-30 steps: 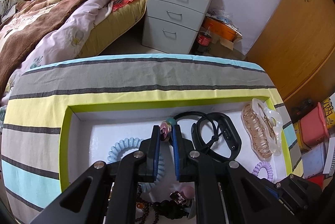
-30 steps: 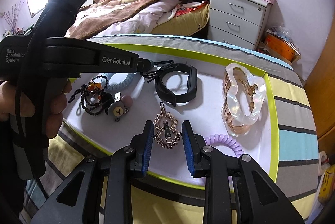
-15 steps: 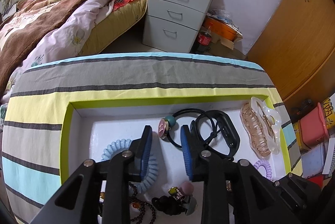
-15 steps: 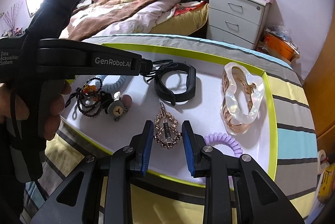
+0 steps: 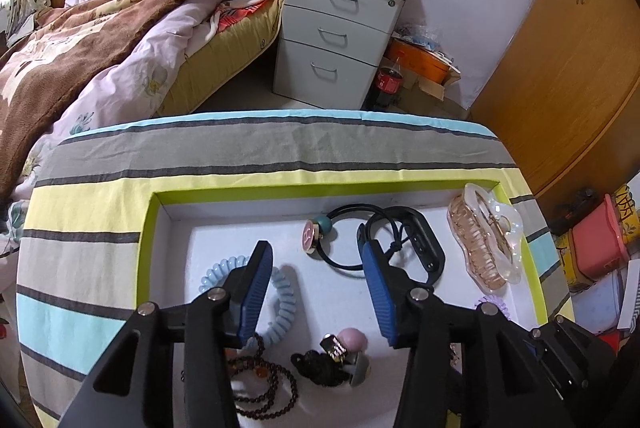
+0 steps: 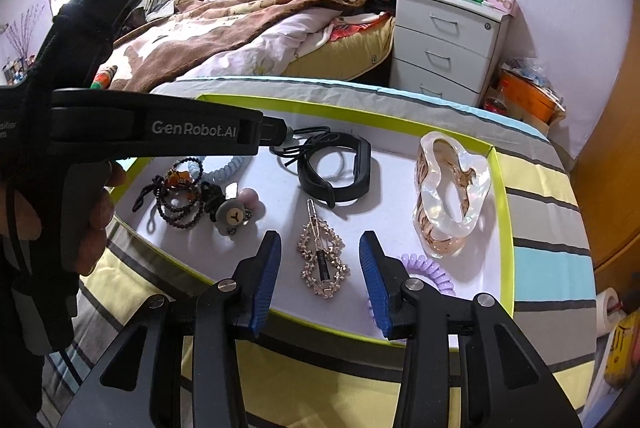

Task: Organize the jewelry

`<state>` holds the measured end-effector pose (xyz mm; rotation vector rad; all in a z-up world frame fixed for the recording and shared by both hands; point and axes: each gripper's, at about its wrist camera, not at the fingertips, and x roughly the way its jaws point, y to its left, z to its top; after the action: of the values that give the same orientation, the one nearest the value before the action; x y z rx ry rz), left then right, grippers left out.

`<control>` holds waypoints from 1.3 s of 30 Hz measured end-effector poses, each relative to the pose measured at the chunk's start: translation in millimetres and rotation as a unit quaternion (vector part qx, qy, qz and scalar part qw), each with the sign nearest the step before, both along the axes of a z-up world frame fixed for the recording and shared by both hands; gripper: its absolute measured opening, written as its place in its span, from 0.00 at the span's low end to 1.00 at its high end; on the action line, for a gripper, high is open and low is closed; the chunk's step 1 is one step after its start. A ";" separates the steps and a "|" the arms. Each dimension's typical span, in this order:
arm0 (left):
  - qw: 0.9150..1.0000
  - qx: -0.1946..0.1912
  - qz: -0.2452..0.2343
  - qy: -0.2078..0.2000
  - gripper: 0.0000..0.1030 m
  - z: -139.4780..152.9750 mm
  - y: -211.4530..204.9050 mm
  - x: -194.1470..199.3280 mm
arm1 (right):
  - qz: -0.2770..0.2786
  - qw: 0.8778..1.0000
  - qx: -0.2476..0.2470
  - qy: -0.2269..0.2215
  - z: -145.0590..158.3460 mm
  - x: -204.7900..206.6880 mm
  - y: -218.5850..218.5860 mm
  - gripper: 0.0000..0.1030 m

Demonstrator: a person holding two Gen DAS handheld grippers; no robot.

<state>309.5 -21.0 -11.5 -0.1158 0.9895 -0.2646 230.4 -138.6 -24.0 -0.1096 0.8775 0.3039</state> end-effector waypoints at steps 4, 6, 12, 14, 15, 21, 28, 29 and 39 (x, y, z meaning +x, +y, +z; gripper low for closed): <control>1.000 0.003 0.002 -0.008 0.50 7.6 2.4 -8.6 | -0.003 1.000 0.001 -0.006 4.2 -7.0 -0.4 0.41; 1.000 0.003 0.004 -0.015 0.50 12.3 4.7 -14.2 | -0.008 1.000 -0.001 -0.011 6.7 -11.1 -1.5 0.41; 0.999 0.007 0.019 -0.034 0.52 24.6 13.7 -35.5 | -0.019 1.000 -0.002 -0.023 14.3 -23.1 -3.6 0.41; 0.999 0.014 0.026 -0.041 0.52 28.5 16.1 -43.8 | -0.026 0.999 -0.003 -0.029 17.6 -27.4 -3.9 0.41; 0.999 0.013 0.028 -0.044 0.52 30.4 17.8 -49.1 | -0.028 0.999 -0.003 -0.031 19.0 -29.2 -4.2 0.41; 0.996 0.026 0.048 -0.066 0.58 41.6 23.1 -80.9 | -0.046 0.998 -0.004 -0.049 29.0 -45.9 -8.1 0.41; 0.992 0.051 0.070 -0.088 0.59 46.3 25.8 -116.7 | -0.071 0.996 0.000 -0.061 35.4 -63.5 -16.6 0.41; 0.992 0.056 0.072 -0.089 0.59 45.7 25.2 -122.0 | -0.073 0.995 0.001 -0.063 36.2 -66.3 -17.5 0.41; 0.985 0.098 0.090 -0.106 0.59 41.8 12.3 -153.1 | -0.095 0.992 0.012 -0.080 44.3 -86.8 -27.3 0.41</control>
<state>156.3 -8.7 30.2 0.0029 0.7822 -0.0128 143.6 -165.9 20.3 -0.0265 0.7192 0.1259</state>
